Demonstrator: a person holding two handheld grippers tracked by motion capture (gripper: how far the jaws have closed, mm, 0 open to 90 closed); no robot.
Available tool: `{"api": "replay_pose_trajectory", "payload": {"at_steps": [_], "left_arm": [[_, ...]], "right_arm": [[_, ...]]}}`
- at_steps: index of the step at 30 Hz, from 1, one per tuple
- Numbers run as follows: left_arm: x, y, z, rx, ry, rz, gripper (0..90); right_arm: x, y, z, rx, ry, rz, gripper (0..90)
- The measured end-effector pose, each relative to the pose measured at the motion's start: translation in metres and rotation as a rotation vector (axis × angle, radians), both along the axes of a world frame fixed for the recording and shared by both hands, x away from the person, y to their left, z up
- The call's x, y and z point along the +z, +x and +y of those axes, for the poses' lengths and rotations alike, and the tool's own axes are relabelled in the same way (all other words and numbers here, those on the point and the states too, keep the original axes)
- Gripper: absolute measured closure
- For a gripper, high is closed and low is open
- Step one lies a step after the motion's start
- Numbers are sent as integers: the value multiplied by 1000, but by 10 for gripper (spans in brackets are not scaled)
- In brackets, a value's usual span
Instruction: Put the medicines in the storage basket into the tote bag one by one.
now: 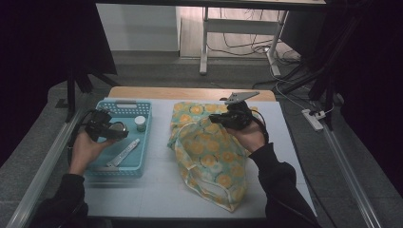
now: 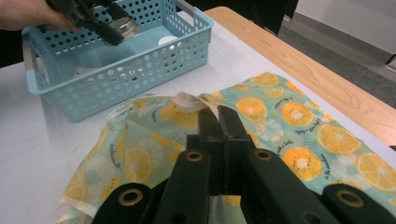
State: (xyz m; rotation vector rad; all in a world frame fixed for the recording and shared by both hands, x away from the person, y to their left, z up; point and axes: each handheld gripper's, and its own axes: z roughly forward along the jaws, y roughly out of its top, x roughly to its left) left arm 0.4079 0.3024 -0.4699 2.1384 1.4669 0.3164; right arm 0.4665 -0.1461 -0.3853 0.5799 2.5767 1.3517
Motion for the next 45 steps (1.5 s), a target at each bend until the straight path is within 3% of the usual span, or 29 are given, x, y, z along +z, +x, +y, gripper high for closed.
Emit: {"api": "replay_pose_trajectory", "payload": {"at_steps": [10,22,45], "left_arm": [[27,-15,-26,-110,-52,-40,201],[48,-26,-65,-235,-108,-74,201],[61,-26,-164,-473,-120,-92,201]], "right_arm": [[-2,1,0,-4,6,6,900],[-4,5,-1,-11,17,26,900],[-6,9,-3,-19,14,27,900]]}}
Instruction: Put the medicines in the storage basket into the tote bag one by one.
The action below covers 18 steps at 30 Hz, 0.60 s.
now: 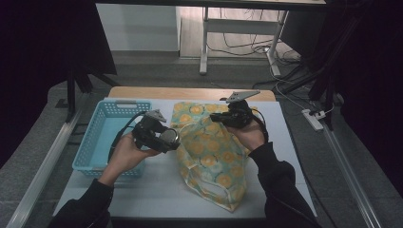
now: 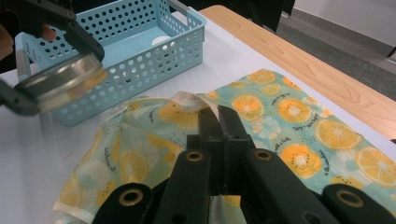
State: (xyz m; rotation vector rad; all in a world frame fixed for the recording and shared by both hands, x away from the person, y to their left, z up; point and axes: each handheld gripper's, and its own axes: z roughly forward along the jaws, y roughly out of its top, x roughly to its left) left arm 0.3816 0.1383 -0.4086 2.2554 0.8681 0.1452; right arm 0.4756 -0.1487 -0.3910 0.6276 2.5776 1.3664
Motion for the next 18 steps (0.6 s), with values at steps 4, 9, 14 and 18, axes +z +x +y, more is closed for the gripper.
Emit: {"api": "replay_pose_trajectory", "payload": {"at_steps": [4,9,14,18], "left_arm": [[-1,2,-18,-36,-2,-1,201],[-1,4,-40,-81,6,-7,201],[-4,8,-62,-121,16,-12,201],[-10,13,-77,-144,28,-14,201]], "right_arm": [[-1,1,-1,-3,-2,3,900],[-2,3,-2,-10,0,5,900],[-2,4,-1,-13,-2,5,900],[-3,6,-2,-18,-7,6,900]]}}
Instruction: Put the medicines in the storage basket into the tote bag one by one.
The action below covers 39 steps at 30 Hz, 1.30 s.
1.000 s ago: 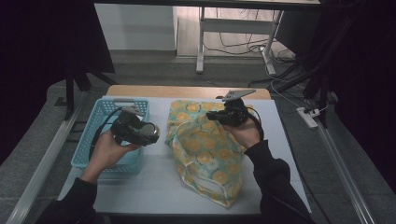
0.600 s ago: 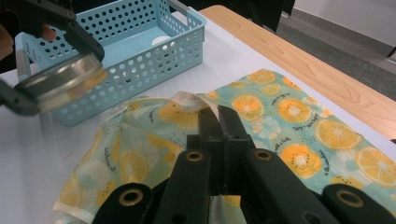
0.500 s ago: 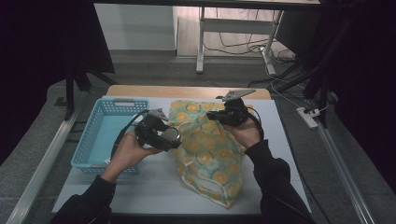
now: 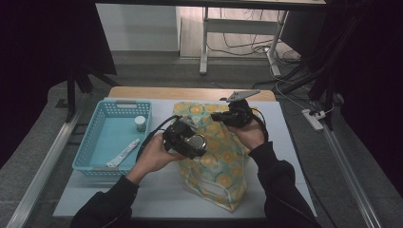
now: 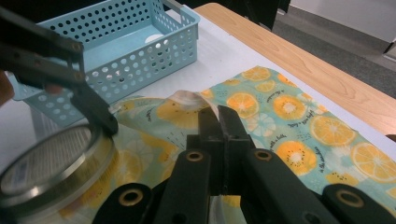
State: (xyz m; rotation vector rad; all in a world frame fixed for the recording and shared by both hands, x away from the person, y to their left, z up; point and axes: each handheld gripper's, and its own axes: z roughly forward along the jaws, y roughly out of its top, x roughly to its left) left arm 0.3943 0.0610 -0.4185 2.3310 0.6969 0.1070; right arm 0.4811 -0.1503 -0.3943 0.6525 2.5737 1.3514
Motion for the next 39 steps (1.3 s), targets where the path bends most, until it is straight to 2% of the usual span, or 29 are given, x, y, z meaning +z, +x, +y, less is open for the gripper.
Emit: {"api": "replay_pose_trajectory", "payload": {"at_steps": [5,13,29,33,39], "left_arm": [[-9,7,-18,-20,22,-4,201],[-28,22,-39,-14,63,-5,201],[-58,43,-58,12,89,-38,200],[-63,46,-60,19,108,-67,199],[-67,47,-62,35,99,-108,174]], "right_arm": [[-2,3,-2,-13,2,6,900],[-1,4,-4,-21,9,5,900],[-6,7,-5,-46,1,9,900],[-7,8,-6,-52,-1,12,900],[-9,9,-6,-57,-2,14,900]]}}
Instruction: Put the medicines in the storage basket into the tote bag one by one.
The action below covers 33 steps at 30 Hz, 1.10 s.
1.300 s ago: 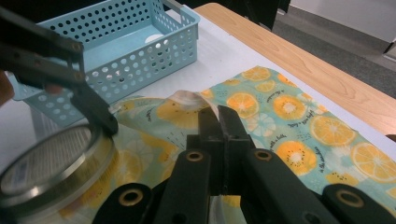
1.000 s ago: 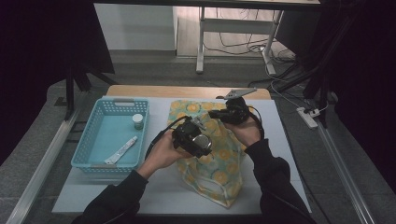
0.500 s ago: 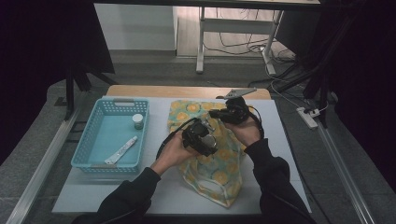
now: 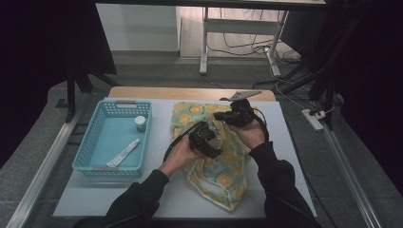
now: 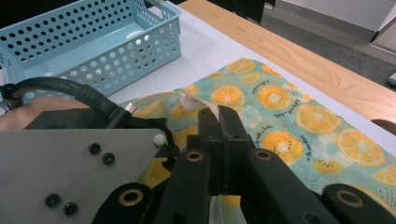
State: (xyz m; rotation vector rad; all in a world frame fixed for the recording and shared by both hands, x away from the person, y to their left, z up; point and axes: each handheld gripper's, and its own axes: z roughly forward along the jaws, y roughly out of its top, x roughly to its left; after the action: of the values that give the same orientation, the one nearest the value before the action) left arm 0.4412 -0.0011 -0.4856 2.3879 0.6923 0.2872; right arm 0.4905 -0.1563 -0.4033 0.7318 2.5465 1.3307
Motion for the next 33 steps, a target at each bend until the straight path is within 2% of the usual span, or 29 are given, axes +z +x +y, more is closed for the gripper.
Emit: {"api": "replay_pose_trajectory", "payload": {"at_steps": [7,13,18,23,33], "left_arm": [[6,-3,5,-26,-33,-3,122],[11,-7,11,-29,-60,16,85],[16,-12,18,-34,-130,47,49],[20,-17,22,-36,-161,46,29],[23,-25,27,-53,-189,54,22]], "right_arm": [[-1,0,-1,-2,1,4,900],[-1,0,-2,1,5,5,900],[-1,-1,-3,2,6,6,900],[-2,-1,-2,2,8,7,900],[-2,-2,-3,7,7,11,900]]}}
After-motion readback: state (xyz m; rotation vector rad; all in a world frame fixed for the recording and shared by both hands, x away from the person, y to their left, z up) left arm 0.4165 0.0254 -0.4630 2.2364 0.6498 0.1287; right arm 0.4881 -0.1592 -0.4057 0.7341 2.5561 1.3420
